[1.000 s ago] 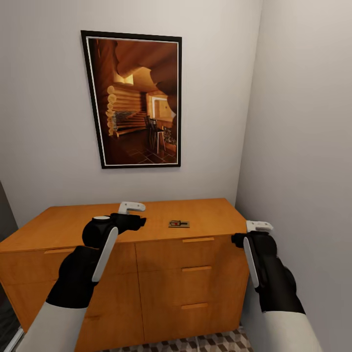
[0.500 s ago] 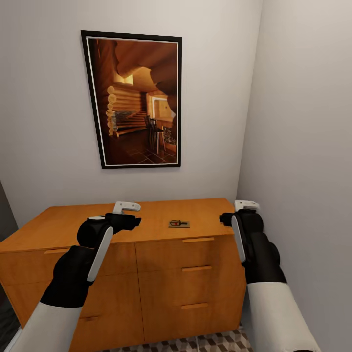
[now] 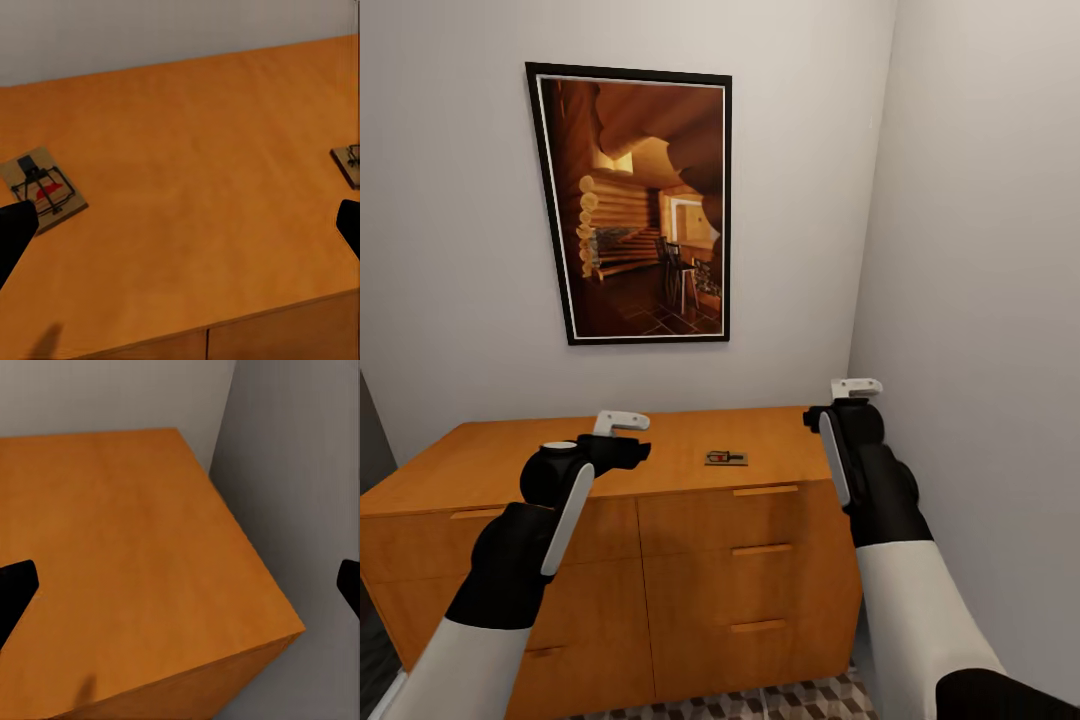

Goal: Take the four mousetraps from the cabinet in the bathroom and place them on the bathroom floor. Make sure all four end up on the same floor surface, and ensure that at least two of them are either under or directly next to the same bathroom sink.

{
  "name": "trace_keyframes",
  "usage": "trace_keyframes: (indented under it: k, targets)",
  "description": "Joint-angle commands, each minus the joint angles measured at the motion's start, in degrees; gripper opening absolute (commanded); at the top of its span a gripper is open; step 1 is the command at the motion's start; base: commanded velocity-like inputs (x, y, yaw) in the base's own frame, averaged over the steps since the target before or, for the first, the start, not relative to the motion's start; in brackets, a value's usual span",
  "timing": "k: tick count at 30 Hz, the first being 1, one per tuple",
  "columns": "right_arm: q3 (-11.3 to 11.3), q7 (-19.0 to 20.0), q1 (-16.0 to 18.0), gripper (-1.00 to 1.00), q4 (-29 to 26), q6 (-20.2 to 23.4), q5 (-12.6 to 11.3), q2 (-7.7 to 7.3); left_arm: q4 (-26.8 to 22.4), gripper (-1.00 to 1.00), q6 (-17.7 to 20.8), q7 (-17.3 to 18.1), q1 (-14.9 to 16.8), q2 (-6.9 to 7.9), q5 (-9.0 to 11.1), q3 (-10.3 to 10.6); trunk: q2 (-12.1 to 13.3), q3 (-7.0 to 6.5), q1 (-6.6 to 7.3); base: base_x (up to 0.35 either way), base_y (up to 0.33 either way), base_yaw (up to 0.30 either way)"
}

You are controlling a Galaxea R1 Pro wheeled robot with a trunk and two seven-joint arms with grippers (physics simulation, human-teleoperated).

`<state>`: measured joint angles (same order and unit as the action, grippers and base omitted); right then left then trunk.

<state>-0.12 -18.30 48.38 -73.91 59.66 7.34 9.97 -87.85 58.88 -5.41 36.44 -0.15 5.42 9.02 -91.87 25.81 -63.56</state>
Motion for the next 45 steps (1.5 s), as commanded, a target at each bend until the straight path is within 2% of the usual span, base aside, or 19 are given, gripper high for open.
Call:
trace_keyframes:
  k: [1,6,12,31,45]
  targets:
    - [0.0,0.1,0.3,1.0,0.3,0.3,0.5,0.03,-0.1,1.0,0.2,-0.6,0.1,-0.13,0.6,0.0,0.0,0.07,0.0,0.0,0.0,0.0]
    - [0.1,-0.2,1.1,1.0,1.5,0.3,0.3,0.03,-0.1,1.0,0.2,-0.8,0.1,-1.07,0.6,0.1,0.0,0.07,0.0,0.093,0.0,0.0]
    - [0.2,-0.1,1.2,1.0,1.8,0.3,0.3,0.03,-0.1,1.0,0.1,-0.9,0.0,-1.43,0.5,0.1,0.0,0.07,0.0,0.25,0.0,0.0]
    - [0.5,0.2,1.3,1.0,2.0,0.3,0.3,0.03,0.0,1.0,0.1,-1.2,0.1,-1.51,0.5,0.0,0.0,0.07,0.0,0.304,0.0,0.0]
    - [0.6,1.0,1.3,1.0,2.2,0.3,0.2,0.03,0.1,1.0,0.2,-0.9,0.1,-1.5,0.5,0.0,0.0,0.07,0.0,0.061,0.0,0.0]
